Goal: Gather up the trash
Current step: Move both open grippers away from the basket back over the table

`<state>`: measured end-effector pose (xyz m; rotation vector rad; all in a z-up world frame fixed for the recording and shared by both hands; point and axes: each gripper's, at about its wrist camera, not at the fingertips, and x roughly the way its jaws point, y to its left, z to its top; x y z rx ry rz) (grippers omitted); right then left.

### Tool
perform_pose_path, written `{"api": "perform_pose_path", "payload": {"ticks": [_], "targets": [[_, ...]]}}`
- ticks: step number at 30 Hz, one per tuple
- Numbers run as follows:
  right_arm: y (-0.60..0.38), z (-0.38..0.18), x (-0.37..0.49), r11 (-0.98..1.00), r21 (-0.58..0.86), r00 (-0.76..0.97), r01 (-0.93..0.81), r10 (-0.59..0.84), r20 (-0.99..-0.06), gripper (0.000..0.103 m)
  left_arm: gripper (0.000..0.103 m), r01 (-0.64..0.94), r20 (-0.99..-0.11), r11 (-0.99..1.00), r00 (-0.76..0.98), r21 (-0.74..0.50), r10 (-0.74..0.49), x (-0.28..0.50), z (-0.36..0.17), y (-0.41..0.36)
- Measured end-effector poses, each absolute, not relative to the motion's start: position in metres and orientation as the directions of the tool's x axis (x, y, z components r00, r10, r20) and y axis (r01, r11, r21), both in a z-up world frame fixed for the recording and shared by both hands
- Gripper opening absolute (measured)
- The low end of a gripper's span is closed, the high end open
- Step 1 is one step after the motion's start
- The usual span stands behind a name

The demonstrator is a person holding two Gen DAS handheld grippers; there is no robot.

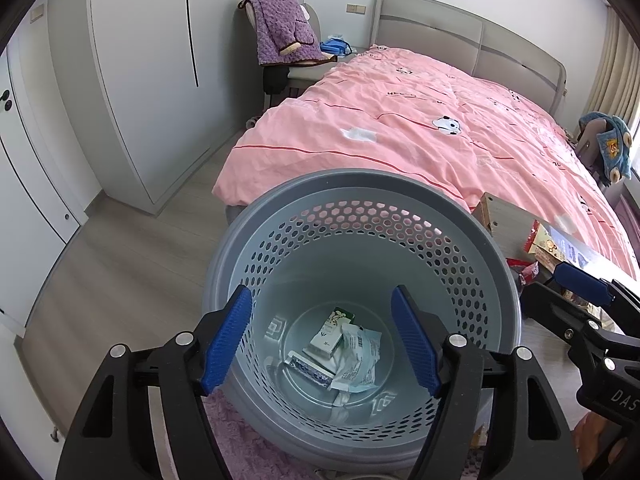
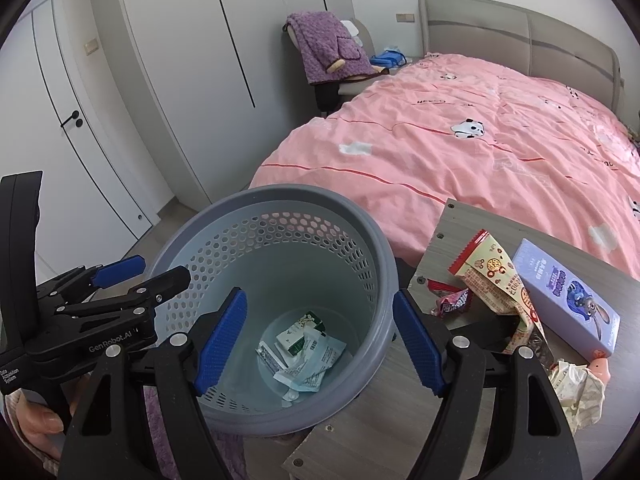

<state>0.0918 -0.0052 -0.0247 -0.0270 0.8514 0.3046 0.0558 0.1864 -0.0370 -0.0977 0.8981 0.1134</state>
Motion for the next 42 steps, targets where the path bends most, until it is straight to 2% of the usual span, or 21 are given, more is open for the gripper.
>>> {"api": "perform_pose_path", "payload": {"ticks": [25, 42], "targets": [[-0.047, -0.015, 0.058, 0.978, 0.089, 0.656, -0.188, 0.193, -0.729, 0.075, 0.073, -0.056, -0.764, 0.998, 0.644, -0.003, 0.034, 0.035, -0.024, 0.143], [-0.134, -0.02, 0.021, 0.995, 0.097, 0.674, -0.015, 0.081, -0.734, 0.078, 0.074, 0.008, -0.762, 1.0, 0.647, 0.009, 0.001, 0.038, -0.022, 0.096]]}}
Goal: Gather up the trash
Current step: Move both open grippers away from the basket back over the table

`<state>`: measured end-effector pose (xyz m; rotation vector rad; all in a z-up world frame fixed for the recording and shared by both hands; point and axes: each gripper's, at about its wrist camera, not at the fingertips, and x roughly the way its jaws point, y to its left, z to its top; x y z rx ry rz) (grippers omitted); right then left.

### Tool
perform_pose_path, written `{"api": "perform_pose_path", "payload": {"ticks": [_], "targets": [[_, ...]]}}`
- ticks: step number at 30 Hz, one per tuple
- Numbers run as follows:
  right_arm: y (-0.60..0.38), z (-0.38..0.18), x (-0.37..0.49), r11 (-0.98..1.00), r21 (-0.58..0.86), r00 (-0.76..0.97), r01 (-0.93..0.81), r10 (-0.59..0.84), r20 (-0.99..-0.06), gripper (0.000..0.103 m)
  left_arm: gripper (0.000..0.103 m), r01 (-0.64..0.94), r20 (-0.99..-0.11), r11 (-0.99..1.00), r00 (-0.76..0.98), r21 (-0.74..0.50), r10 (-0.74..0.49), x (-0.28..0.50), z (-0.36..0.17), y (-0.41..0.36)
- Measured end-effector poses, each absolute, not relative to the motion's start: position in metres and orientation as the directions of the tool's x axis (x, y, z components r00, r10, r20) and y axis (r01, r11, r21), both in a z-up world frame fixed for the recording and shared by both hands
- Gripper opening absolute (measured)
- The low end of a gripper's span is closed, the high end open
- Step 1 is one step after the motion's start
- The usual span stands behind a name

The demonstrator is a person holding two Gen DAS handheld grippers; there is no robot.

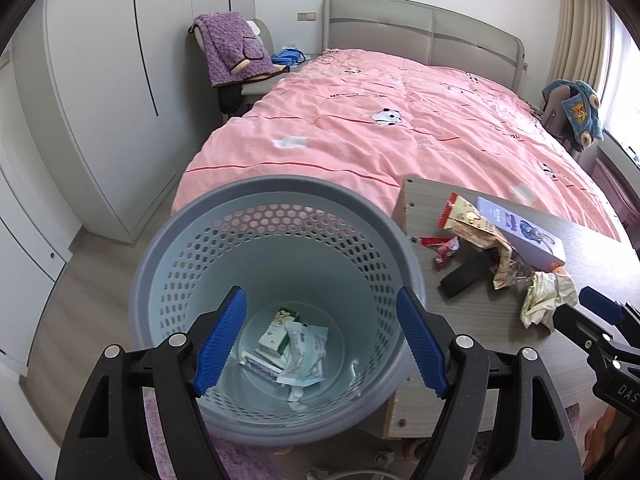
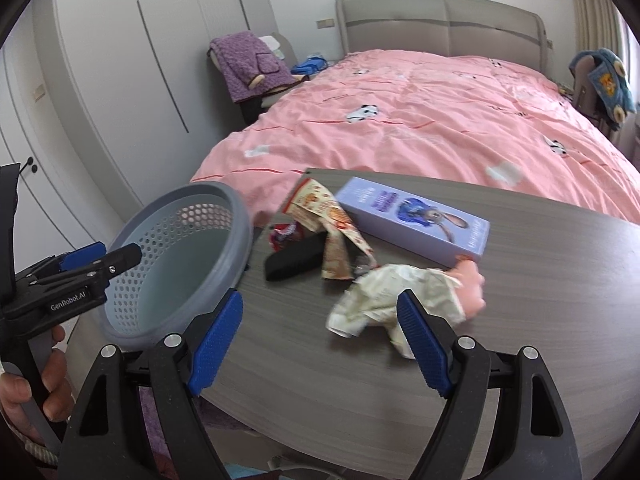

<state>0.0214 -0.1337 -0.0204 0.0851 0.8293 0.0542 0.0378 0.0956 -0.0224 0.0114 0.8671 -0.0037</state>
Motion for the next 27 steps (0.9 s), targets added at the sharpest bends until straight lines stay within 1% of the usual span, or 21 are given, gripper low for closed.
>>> {"api": "perform_pose_path", "payload": {"ticks": [10, 22, 27], "targets": [[-0.18, -0.032, 0.015, 0.99, 0.1, 0.655, 0.095, 0.013, -0.755, 0.078, 0.074, 0.066, -0.777, 0.998, 0.629, 0.023, -0.023, 0.044, -0.03, 0.062], [-0.192, -0.049, 0.025, 0.986, 0.104, 0.633, 0.127, 0.0, -0.774, 0.078, 0.074, 0.084, -0.795, 0.996, 0.606, 0.029, -0.028, 0.052, -0.039, 0.046], [-0.205, -0.045, 0.025, 0.983, 0.098, 0.639, 0.158, -0.026, -0.768, 0.078, 0.074, 0.086, -0.801, 0.996, 0.598, 0.024, -0.032, 0.055, -0.043, 0.045]]}}
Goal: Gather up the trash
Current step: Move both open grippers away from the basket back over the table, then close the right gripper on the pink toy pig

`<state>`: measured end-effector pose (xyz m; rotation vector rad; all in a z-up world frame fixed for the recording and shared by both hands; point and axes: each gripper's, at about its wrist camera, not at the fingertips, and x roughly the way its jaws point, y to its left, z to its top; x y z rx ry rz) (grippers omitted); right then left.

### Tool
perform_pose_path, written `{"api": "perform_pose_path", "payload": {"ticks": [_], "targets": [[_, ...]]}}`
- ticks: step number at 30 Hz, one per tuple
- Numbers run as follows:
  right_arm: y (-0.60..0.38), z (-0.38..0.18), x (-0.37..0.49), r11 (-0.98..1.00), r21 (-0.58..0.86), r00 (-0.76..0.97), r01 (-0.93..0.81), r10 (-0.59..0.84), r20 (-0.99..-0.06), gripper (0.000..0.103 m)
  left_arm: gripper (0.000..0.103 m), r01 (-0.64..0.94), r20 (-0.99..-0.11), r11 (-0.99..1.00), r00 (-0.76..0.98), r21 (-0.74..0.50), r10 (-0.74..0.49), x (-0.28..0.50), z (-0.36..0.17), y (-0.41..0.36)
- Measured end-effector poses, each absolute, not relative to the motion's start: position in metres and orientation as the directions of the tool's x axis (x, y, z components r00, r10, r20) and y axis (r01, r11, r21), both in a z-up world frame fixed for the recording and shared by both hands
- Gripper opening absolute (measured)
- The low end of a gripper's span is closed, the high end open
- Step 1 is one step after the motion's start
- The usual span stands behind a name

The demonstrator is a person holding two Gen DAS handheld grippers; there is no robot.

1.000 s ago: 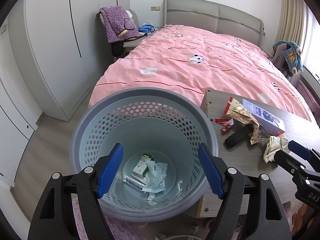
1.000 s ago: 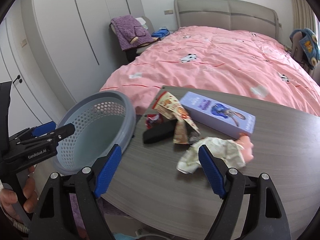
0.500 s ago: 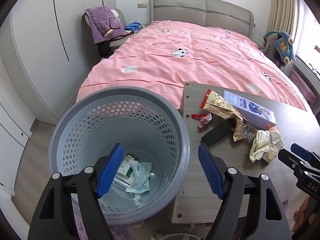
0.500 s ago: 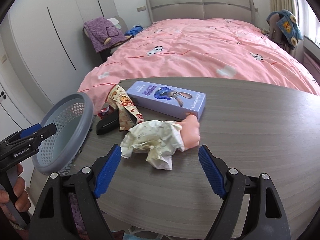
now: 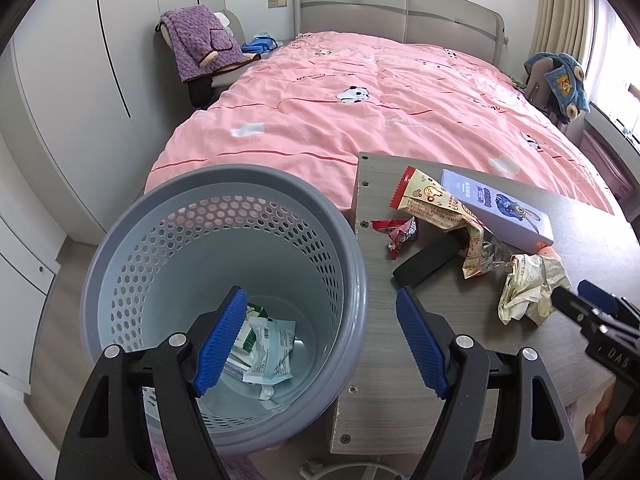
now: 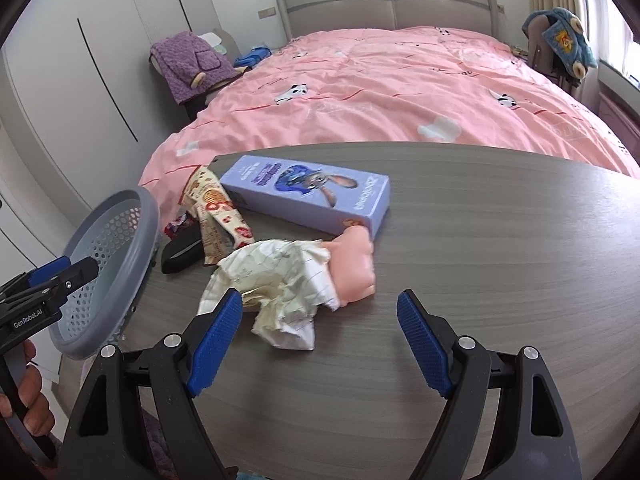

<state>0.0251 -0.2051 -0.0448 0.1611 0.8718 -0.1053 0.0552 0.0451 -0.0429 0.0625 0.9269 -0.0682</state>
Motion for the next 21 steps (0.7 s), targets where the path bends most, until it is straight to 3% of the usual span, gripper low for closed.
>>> {"api": "perform_pose_path", "payload": {"ticks": [10, 21], "targets": [[-0.242, -0.041, 0.027, 0.968, 0.087, 0.646, 0.234, -0.088, -0.759, 0.078, 0.074, 0.106, -0.806, 0.994, 0.591, 0.032, -0.037, 0.059, -0.045, 0.034], [-0.232, -0.054, 0.039, 0.98, 0.038, 0.628, 0.194, -0.095, -0.772, 0.078, 0.074, 0.125, -0.807, 0.991, 0.59, 0.045, -0.038, 0.057, -0.044, 0.022]]}}
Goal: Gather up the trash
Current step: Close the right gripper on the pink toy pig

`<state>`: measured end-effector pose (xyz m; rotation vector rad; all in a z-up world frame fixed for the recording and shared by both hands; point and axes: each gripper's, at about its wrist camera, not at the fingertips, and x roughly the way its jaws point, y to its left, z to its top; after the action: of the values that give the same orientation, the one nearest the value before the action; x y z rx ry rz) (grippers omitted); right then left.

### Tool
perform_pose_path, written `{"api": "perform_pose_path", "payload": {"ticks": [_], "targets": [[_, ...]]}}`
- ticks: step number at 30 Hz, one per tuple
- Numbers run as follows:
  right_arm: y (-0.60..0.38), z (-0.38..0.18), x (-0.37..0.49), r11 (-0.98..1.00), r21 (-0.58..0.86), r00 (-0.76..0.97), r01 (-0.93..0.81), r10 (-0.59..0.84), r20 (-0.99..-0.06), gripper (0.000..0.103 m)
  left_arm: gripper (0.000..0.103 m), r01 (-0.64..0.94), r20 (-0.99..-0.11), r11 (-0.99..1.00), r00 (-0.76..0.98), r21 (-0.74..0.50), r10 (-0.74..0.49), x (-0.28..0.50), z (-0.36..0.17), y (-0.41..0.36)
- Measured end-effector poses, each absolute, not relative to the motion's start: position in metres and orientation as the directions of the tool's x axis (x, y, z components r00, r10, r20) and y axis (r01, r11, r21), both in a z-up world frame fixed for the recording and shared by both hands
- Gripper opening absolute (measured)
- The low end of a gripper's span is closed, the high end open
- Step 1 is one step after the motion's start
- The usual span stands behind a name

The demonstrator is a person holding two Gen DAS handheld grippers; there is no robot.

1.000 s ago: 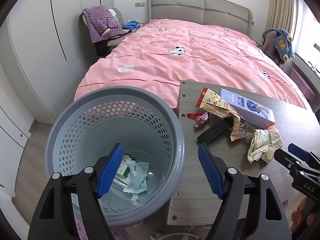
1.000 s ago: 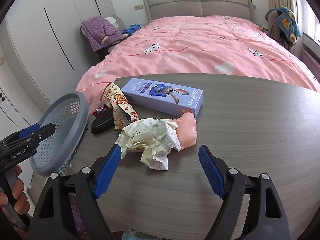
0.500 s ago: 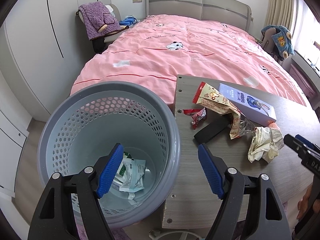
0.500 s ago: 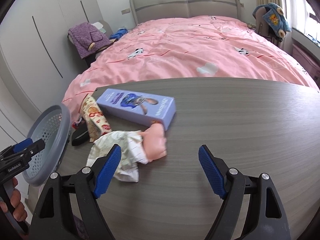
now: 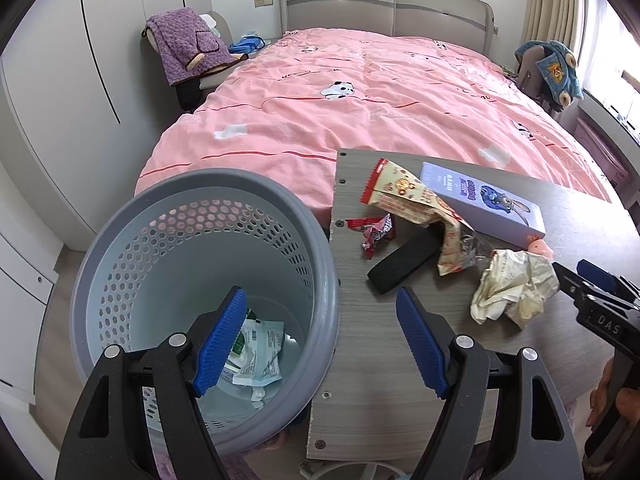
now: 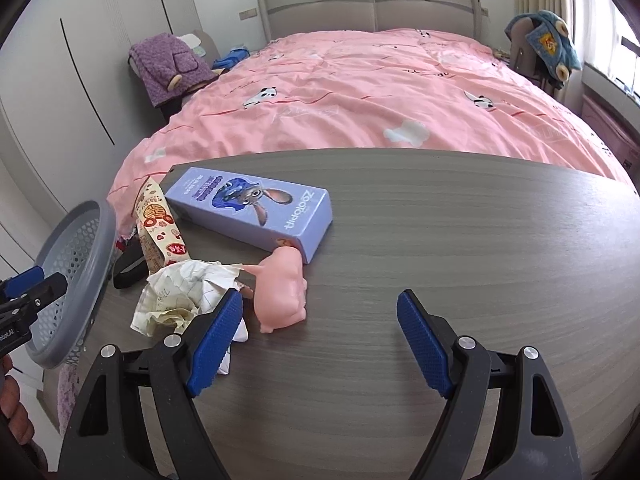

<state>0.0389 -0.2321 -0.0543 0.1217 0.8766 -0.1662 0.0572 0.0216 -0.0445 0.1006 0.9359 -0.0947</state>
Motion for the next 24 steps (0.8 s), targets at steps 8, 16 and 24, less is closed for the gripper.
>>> {"api": "perform_pose_path", "payload": {"ticks": [8, 16, 24], "targets": [[-0.228, -0.058, 0.047, 0.983, 0.035, 0.621, 0.182, -0.087, -0.779, 0.07, 0.074, 0.13, -0.809, 0.99, 0.586, 0.044, -0.041, 0.056, -0.045, 0.019], [-0.22, -0.067, 0.052, 0.989, 0.05, 0.596, 0.142, -0.045, -0.802, 0.033, 0.074, 0.129, -0.811, 0.991, 0.583, 0.037, -0.046, 0.057, -0.045, 0.02], [-0.224, -0.063, 0.045, 0.985, 0.088, 0.609, 0.145, -0.019, -0.793, 0.027, 0.074, 0.149, -0.819, 0.989, 0.57, 0.021, -0.068, 0.057, -0.048, 0.017]]}}
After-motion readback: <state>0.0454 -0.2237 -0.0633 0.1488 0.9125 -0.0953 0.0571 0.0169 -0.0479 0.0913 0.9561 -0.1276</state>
